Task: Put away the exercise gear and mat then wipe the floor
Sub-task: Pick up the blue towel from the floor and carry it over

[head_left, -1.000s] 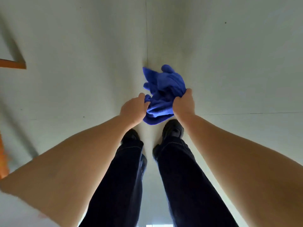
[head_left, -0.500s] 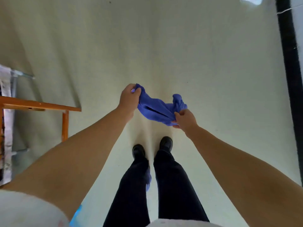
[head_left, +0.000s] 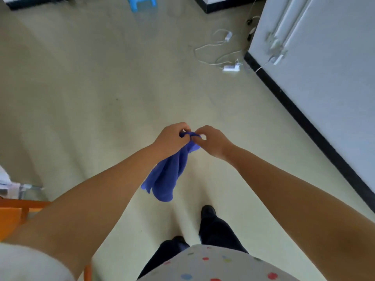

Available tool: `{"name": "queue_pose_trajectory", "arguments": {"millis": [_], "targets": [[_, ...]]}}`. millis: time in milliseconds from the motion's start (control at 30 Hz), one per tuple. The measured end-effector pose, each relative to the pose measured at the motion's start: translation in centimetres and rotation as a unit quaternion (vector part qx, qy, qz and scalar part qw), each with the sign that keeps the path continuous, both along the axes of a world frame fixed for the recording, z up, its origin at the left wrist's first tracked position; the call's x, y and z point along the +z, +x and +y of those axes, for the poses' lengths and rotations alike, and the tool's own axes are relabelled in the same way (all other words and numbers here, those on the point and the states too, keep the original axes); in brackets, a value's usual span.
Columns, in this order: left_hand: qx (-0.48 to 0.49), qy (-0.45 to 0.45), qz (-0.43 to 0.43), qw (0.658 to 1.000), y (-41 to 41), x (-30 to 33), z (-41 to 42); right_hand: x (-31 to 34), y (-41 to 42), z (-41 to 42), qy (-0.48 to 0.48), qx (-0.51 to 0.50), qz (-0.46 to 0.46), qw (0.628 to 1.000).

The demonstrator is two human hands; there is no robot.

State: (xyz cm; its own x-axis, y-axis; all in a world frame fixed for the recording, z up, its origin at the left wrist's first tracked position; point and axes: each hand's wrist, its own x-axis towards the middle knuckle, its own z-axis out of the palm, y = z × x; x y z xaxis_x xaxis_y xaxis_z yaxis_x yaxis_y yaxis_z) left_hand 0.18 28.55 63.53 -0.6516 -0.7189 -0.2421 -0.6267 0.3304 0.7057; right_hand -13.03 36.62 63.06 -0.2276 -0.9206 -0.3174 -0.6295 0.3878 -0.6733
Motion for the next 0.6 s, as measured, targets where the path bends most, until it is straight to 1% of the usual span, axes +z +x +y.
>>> {"name": "queue_pose_trajectory", "arguments": {"millis": [100,200,300,400,533,600], "targets": [[-0.035,-0.065,-0.011,0.997,2.0,1.4,0.0,1.8,1.2,1.7,-0.055,-0.031,0.030,0.998],[-0.072,-0.117,-0.037,0.990,3.6,1.9,0.2,3.4,2.3,3.7,-0.082,-0.067,0.050,0.993],[-0.095,-0.099,-0.038,0.990,3.5,2.4,1.2,4.2,2.0,7.4,-0.072,-0.147,0.043,0.986],[-0.184,-0.074,-0.038,0.979,1.0,3.9,4.3,4.3,1.4,12.8,-0.041,-0.226,0.017,0.973],[-0.318,-0.049,-0.038,0.946,-3.5,5.7,10.4,4.8,0.9,20.7,-0.034,-0.307,0.003,0.951],[-0.384,-0.037,-0.051,0.921,-5.8,6.1,14.0,5.3,1.0,25.0,-0.040,-0.346,0.013,0.937]]}}
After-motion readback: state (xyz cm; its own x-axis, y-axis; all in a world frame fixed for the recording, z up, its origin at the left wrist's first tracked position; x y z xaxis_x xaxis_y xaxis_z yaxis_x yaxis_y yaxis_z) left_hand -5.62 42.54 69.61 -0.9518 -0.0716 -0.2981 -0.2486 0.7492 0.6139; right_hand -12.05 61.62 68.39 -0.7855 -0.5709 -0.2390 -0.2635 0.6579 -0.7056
